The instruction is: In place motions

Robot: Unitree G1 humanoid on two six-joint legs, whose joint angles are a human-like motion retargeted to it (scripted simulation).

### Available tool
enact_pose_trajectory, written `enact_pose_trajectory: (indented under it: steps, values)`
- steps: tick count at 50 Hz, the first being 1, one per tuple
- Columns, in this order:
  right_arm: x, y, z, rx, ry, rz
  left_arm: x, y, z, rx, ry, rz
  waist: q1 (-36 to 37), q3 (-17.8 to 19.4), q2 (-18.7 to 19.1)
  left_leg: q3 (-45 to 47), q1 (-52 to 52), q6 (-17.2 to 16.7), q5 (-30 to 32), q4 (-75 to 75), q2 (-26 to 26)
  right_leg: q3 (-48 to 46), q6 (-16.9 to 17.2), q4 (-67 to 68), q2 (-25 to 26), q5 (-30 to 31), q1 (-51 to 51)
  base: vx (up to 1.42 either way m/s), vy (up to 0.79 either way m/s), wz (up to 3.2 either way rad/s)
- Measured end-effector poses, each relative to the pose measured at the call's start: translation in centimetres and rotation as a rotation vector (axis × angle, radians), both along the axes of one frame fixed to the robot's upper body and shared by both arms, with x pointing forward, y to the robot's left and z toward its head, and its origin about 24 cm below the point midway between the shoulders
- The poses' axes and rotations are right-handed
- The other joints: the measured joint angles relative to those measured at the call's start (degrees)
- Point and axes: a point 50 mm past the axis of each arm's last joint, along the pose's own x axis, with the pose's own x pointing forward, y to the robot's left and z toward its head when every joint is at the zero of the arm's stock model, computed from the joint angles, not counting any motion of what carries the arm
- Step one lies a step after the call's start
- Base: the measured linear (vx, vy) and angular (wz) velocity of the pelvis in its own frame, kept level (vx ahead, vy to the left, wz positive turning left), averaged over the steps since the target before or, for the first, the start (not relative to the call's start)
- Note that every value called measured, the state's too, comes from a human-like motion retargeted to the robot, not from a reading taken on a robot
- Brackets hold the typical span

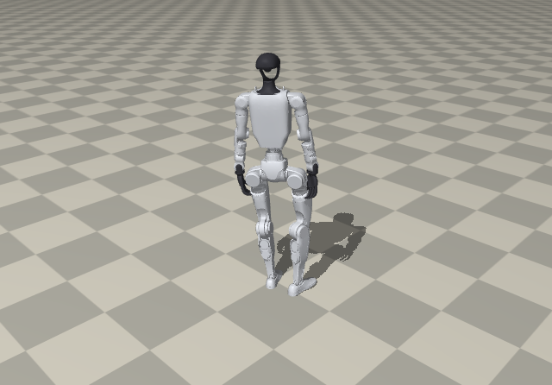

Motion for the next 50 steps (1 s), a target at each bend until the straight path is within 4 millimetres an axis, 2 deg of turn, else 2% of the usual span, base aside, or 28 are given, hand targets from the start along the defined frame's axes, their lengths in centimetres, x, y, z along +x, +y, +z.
enact_pose_trajectory:
  steps: [9,16,28,38,42,45,50]
  values:
    - [0.4,-0.7,0.1,-0.02,-0.017,-0.052,-0.3,0.2,0.0,0.012,0.01,-0.004,-0.2,0.1,-0.2,0.0,-0.3,-0.1,0.1,0.2,0.1,0.0,0.4,0.1,-0.5,0.3,-0.1,0.0,0.0,0.0]
    - [0.2,-0.4,0.1,-0.011,-0.006,-0.104,-0.2,0.4,0.1,0.016,0.011,-0.011,1.0,0.4,-0.5,1.7,-0.8,0.0,0.3,0.4,0.4,1.7,0.5,0.3,-0.5,0.8,-0.8,-0.01,-0.02,-0.18]
    - [0.7,-0.2,0.0,-0.023,-0.033,-0.041,0.3,0.6,0.1,0.014,0.006,-0.032,1.4,1.3,-0.4,4.0,-0.4,1.2,0.2,-0.3,0.4,3.9,1.2,0.5,0.2,2.5,-2.2,-0.02,-0.03,-0.13]
    - [2.2,0.2,0.0,-0.013,-0.074,0.001,0.5,0.9,0.1,0.02,-0.003,-0.054,-2.5,1.9,1.3,3.4,0.6,3.0,-0.2,-2.0,0.4,1.8,0.3,5.9,0.6,0.1,-4.6,-0.04,-0.06,0.0]
    - [2.7,0.5,0.0,0.005,-0.094,0.016,0.5,0.8,0.1,0.017,-0.005,-0.03,-4.1,2.3,1.5,3.9,0.7,3.3,-0.3,-2.3,0.4,4.9,1.1,7.5,1.0,0.2,-6.0,-0.04,-0.04,-0.09]
    - [2.6,0.8,0.0,0.027,-0.085,-0.012,0.5,0.6,0.1,0.006,-0.015,-0.002,-4.5,2.5,1.5,5.0,0.4,3.3,-0.4,-2.3,0.7,8.4,1.7,7.7,2.1,0.6,-6.8,-0.04,-0.05,-0.36]
    - [2.1,1.1,-0.1,0.026,-0.068,-0.042,0.7,0.3,0.0,-0.005,-0.026,0.014,-1.9,2.4,1.1,9.9,-0.4,2.9,-0.6,-2.2,1.7,8.6,1.1,6.1,3.0,1.6,-6.4,-0.04,-0.04,-0.86]
